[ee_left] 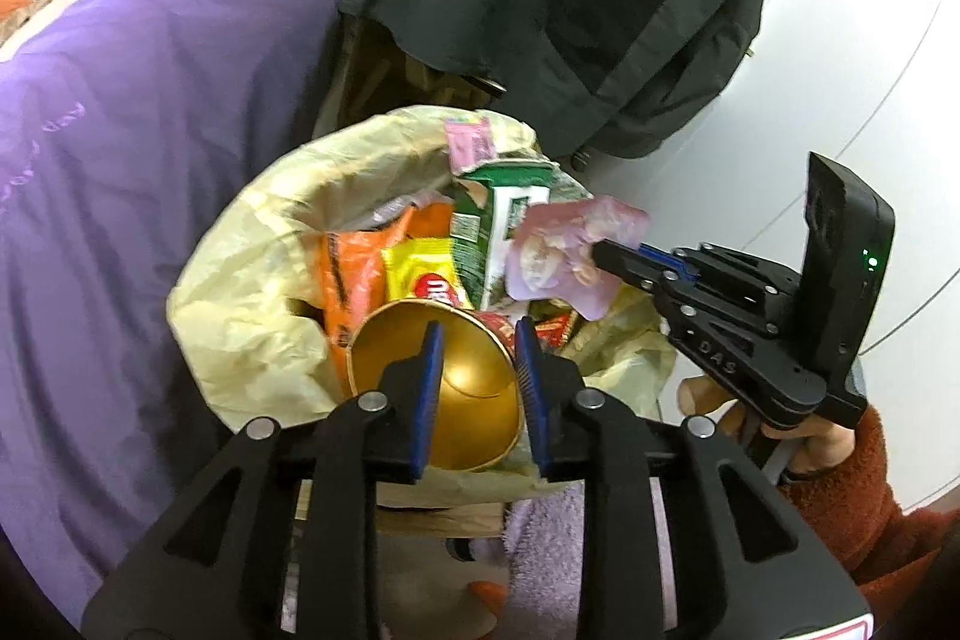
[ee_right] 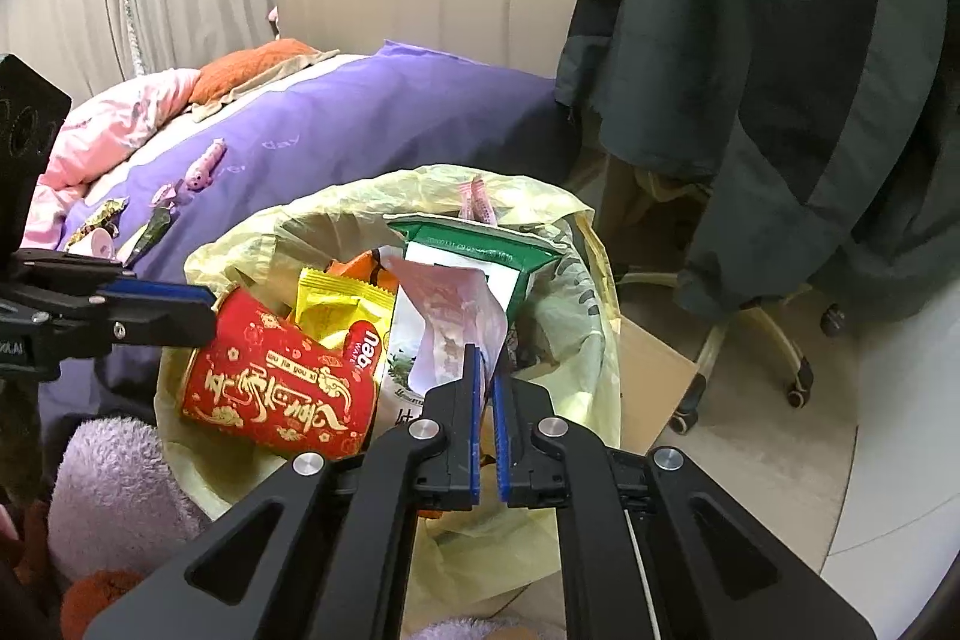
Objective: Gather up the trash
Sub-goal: 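Move both open tools back over the remaining items on the bed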
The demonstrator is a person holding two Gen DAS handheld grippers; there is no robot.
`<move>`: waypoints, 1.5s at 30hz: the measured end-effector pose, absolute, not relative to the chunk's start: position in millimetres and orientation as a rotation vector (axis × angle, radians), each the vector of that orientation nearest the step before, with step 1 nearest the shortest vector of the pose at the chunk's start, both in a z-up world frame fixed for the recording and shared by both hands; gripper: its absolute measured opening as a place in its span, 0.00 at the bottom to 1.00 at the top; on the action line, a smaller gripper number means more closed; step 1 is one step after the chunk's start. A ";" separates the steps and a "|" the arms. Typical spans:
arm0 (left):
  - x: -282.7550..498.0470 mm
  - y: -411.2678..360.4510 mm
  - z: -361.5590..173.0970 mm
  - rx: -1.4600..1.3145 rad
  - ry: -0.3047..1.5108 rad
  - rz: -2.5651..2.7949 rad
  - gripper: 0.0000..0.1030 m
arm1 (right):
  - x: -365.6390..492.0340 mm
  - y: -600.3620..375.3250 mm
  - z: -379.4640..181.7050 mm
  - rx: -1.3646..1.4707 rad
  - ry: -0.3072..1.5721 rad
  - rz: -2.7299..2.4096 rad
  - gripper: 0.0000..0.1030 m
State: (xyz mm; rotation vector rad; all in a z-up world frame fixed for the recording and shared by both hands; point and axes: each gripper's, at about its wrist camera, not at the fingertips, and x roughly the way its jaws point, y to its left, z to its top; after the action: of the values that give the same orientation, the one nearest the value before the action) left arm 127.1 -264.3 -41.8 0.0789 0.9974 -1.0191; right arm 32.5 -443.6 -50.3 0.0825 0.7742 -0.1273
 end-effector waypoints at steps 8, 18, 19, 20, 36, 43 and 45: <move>127.6 -243.5 -27.7 0.036 0.961 -0.979 0.25 | 25.2 -440.4 -38.6 0.097 0.747 -0.119 0.51; 112.0 -212.4 -3.1 0.062 0.840 -0.920 0.38 | 13.7 -421.1 -12.6 0.082 0.676 -0.115 0.51; 110.2 -209.0 -1.5 0.063 0.831 -0.917 0.39 | 12.8 -418.5 -9.2 0.082 0.667 -0.111 0.51; 108.5 -203.8 1.5 0.069 0.819 -0.911 0.41 | 12.0 -415.0 -5.1 0.081 0.655 -0.107 0.52; 126.9 -62.0 8.1 0.123 0.717 -0.688 0.51 | 40.6 -295.5 26.5 -0.022 0.617 0.086 0.58; 159.0 45.7 -1.6 -0.055 0.680 -0.504 0.52 | 66.7 -227.4 20.5 -0.076 0.635 0.170 0.58; 168.2 72.8 -3.7 -0.084 0.652 -0.446 0.52 | 76.2 -206.0 16.2 -0.100 0.652 0.192 0.58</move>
State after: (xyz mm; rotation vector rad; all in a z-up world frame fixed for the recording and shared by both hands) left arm 168.2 72.8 -3.7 -0.0839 0.6522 -0.4455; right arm 76.2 -206.0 16.2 -0.0997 0.6520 0.1924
